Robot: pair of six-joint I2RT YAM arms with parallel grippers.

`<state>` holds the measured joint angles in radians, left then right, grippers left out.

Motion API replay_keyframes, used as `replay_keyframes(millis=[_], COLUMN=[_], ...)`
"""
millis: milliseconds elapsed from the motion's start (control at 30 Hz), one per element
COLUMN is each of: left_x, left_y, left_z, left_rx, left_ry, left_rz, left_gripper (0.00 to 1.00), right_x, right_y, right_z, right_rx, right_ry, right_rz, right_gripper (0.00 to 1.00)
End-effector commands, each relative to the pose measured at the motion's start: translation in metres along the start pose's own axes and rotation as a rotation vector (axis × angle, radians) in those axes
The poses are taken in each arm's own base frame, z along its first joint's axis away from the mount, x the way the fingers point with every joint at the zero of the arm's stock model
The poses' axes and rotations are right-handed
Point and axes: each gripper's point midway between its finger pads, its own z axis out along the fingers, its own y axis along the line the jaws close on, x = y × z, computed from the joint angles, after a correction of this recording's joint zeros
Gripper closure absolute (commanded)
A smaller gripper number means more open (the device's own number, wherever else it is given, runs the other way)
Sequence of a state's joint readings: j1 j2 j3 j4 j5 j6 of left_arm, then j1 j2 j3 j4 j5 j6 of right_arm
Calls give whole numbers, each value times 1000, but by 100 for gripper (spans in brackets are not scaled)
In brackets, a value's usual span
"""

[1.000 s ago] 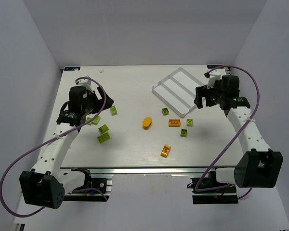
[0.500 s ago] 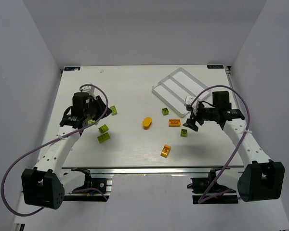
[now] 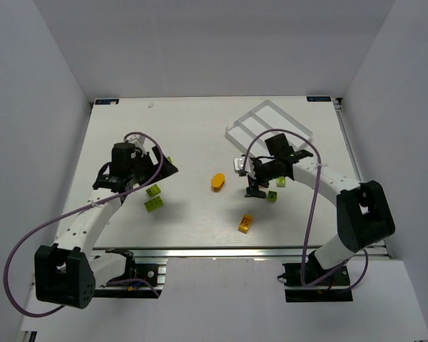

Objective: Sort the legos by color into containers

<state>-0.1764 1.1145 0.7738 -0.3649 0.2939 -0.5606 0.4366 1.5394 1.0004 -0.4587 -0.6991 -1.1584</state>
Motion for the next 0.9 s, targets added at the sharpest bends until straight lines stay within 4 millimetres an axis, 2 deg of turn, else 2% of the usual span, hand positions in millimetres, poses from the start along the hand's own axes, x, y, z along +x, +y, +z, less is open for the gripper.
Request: replay_keyframes(millis=[0, 33, 67, 100, 133, 267, 433, 533, 667, 867], left_x=[-5, -1, 4, -3, 3, -1, -1, 8, 21, 28], left_y=[-27, -32, -36, -40, -38, -52, -67, -72, -77, -87], left_z=[3, 7, 12, 14, 25, 41, 57, 64, 73, 81], left_rx=[134, 151, 169, 174, 162, 180, 194, 192, 183, 163], left_ry=[1, 28, 64, 67, 107, 126, 157, 180, 215, 218], left_rz=[9, 10, 22, 31, 34, 77, 108, 124, 150, 187], left_gripper=[6, 6, 6, 6, 6, 6, 6, 6, 5, 5], right_x=[-12, -10, -10, 0, 6, 31, 43, 52, 71, 98], right_y=[-41, -42, -54, -49, -49, -39, -25, -21, -29, -39], right_z=[4, 6, 5, 3, 3, 2, 1, 1, 2, 3], right_rx=[68, 59, 62, 40, 33, 44, 1, -1, 47, 90], right_ry=[14, 31, 50, 94, 116, 197, 234, 259, 327, 402], right_rz=[-127, -96, -81, -33, -15, 6, 45, 62, 86, 129], right_gripper=[12, 14, 19, 22, 23, 22, 23, 24, 24, 24])
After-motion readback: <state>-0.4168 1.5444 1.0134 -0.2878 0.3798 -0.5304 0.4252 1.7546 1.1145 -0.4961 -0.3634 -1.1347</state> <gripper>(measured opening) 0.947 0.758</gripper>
